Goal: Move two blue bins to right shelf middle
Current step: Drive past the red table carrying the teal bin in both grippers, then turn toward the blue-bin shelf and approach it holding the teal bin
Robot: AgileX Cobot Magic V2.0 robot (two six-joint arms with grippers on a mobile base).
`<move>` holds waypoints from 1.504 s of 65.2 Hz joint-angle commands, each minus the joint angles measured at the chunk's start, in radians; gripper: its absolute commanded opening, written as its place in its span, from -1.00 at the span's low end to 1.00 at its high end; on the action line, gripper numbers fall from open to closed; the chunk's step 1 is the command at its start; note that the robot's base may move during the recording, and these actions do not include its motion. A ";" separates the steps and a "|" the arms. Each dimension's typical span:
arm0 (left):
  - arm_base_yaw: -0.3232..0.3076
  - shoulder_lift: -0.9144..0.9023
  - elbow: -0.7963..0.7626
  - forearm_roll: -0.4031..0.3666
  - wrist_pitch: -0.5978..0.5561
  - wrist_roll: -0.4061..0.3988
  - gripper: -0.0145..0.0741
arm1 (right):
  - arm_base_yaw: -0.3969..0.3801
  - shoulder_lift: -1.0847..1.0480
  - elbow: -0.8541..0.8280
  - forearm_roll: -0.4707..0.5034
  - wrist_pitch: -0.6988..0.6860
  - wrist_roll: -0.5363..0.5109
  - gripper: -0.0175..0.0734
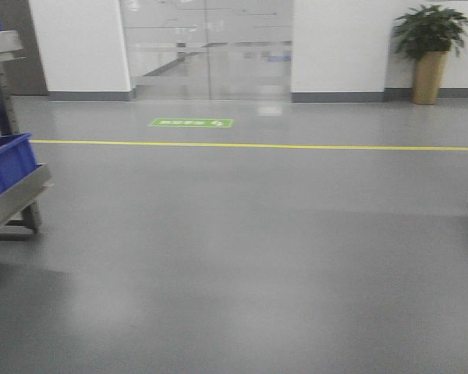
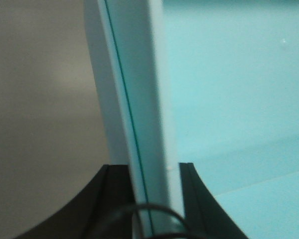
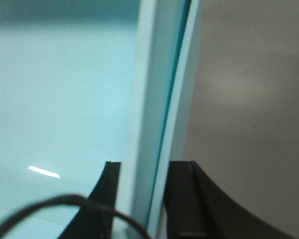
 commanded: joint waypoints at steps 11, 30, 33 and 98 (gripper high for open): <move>-0.014 -0.026 -0.021 -0.091 -0.052 0.025 -0.92 | 0.001 -0.007 -0.011 0.015 -0.109 0.009 -0.95; -0.014 -0.026 -0.021 -0.091 -0.052 0.025 -0.92 | 0.001 -0.007 -0.011 0.015 -0.109 0.009 -0.95; -0.014 -0.026 -0.021 -0.091 -0.052 0.025 -0.92 | 0.001 -0.007 -0.011 0.015 -0.109 0.009 -0.95; -0.014 -0.026 -0.021 -0.091 -0.052 0.025 -0.92 | 0.001 -0.007 -0.011 0.015 -0.109 0.009 -0.95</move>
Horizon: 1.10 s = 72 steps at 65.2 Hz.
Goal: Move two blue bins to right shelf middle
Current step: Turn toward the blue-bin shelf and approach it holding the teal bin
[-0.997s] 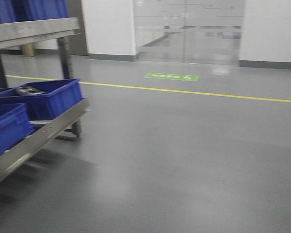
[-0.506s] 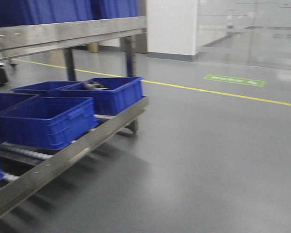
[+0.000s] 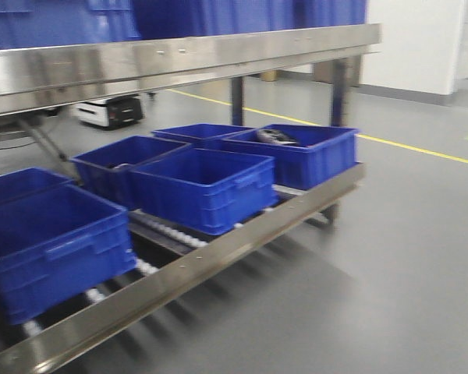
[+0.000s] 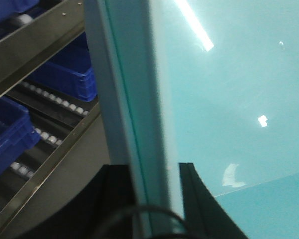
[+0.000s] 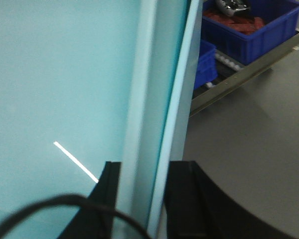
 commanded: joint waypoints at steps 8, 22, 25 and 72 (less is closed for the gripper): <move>-0.014 -0.026 -0.021 -0.093 -0.052 0.025 -0.92 | 0.001 -0.007 -0.011 0.015 -0.107 0.009 -0.95; -0.014 -0.026 -0.021 -0.093 -0.052 0.025 -0.92 | 0.001 -0.007 -0.011 0.015 -0.107 0.009 -0.95; -0.014 -0.026 -0.021 -0.093 -0.052 0.025 -0.92 | 0.001 -0.007 -0.011 0.015 -0.107 0.009 -0.95; -0.014 -0.026 -0.021 -0.093 -0.052 0.025 -0.92 | 0.001 -0.007 -0.011 0.015 -0.107 0.009 -0.95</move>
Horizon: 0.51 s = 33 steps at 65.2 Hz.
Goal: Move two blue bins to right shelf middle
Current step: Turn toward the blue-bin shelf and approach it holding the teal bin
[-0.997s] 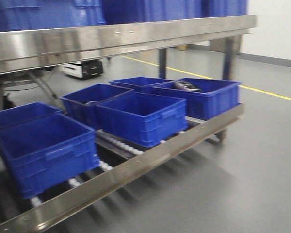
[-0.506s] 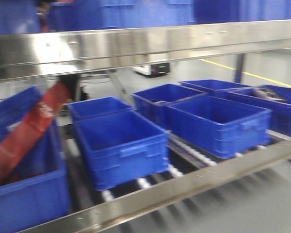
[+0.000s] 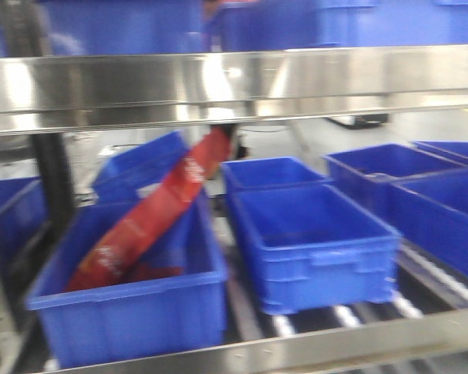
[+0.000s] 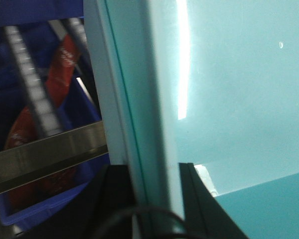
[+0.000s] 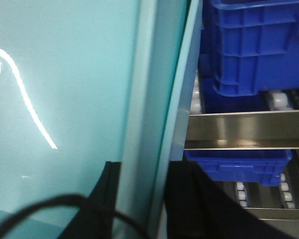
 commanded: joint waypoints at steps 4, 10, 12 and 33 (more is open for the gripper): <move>-0.014 -0.026 -0.021 -0.093 -0.052 0.025 -0.92 | 0.001 -0.007 -0.011 0.015 -0.107 0.009 -0.95; -0.014 -0.026 -0.021 -0.093 -0.052 0.025 -0.92 | 0.001 -0.007 -0.011 0.015 -0.107 0.009 -0.95; -0.014 -0.026 -0.021 -0.093 -0.052 0.025 -0.92 | 0.001 -0.007 -0.011 0.015 -0.107 0.009 -0.95; -0.014 -0.026 -0.021 -0.093 -0.052 0.025 -0.92 | 0.001 -0.007 -0.011 0.015 -0.107 0.009 -0.95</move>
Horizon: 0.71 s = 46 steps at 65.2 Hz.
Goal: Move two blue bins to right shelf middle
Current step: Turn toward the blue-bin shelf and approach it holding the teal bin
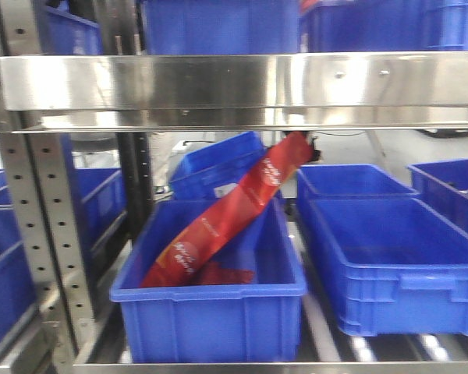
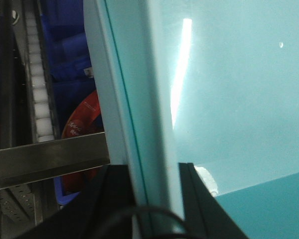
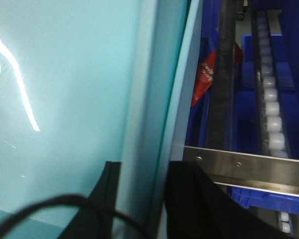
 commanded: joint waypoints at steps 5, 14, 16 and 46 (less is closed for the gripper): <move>-0.014 -0.026 -0.021 -0.095 -0.054 0.025 -0.92 | 0.001 -0.007 -0.011 0.015 -0.107 0.009 -0.95; -0.014 -0.026 -0.021 -0.095 -0.054 0.025 -0.92 | 0.001 -0.007 -0.011 0.015 -0.107 0.009 -0.95; -0.014 -0.026 -0.021 -0.095 -0.054 0.025 -0.92 | 0.001 -0.007 -0.011 0.015 -0.107 0.009 -0.95; -0.014 -0.026 -0.021 -0.095 -0.054 0.025 -0.92 | 0.001 -0.007 -0.011 0.015 -0.107 0.009 -0.95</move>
